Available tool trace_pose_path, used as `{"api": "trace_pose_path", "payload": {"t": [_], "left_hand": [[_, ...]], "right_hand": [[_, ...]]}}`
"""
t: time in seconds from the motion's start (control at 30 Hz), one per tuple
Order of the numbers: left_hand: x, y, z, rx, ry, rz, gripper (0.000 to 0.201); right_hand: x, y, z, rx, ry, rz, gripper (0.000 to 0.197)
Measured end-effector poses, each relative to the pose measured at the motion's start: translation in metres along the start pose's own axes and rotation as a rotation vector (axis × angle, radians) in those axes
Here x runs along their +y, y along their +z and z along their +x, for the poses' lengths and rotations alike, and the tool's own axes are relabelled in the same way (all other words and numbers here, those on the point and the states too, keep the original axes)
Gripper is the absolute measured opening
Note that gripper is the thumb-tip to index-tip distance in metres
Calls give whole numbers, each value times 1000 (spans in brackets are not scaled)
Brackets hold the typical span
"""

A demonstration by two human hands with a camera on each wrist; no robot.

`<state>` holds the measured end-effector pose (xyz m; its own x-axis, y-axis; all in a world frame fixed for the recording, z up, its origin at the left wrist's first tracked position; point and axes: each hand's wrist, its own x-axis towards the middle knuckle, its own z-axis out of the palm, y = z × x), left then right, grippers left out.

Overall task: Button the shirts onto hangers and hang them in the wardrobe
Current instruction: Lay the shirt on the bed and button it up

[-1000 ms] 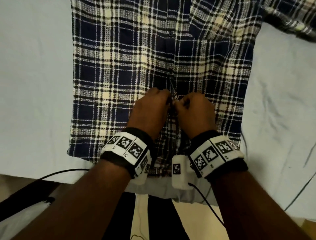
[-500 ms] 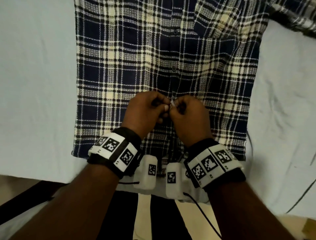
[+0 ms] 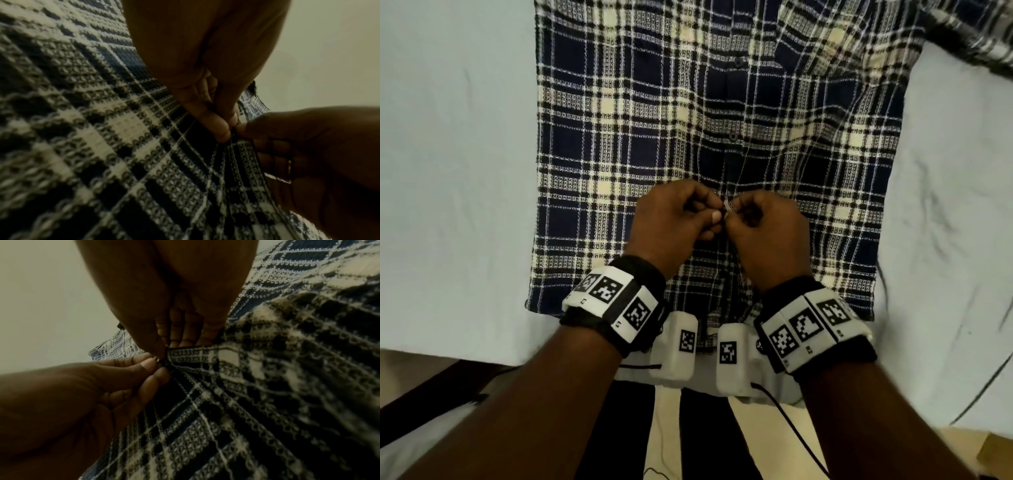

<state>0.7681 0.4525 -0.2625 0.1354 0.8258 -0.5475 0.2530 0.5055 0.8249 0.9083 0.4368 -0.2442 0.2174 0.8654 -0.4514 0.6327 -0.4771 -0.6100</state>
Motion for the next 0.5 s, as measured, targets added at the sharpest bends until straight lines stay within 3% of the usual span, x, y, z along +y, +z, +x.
{"api": "trace_pose_path", "payload": {"t": [0.23, 0.33, 0.5], "left_hand": [[-1, 2, -1, 82, -26, -26, 5], [1, 2, -2, 83, -23, -13, 13], [0, -1, 4, 74, -52, 14, 6]], "right_hand": [[-2, -2, 1, 10, -119, 1, 10], [-3, -3, 1, -18, -153, -9, 12], [-6, -3, 5, -22, -69, -64, 7]]}}
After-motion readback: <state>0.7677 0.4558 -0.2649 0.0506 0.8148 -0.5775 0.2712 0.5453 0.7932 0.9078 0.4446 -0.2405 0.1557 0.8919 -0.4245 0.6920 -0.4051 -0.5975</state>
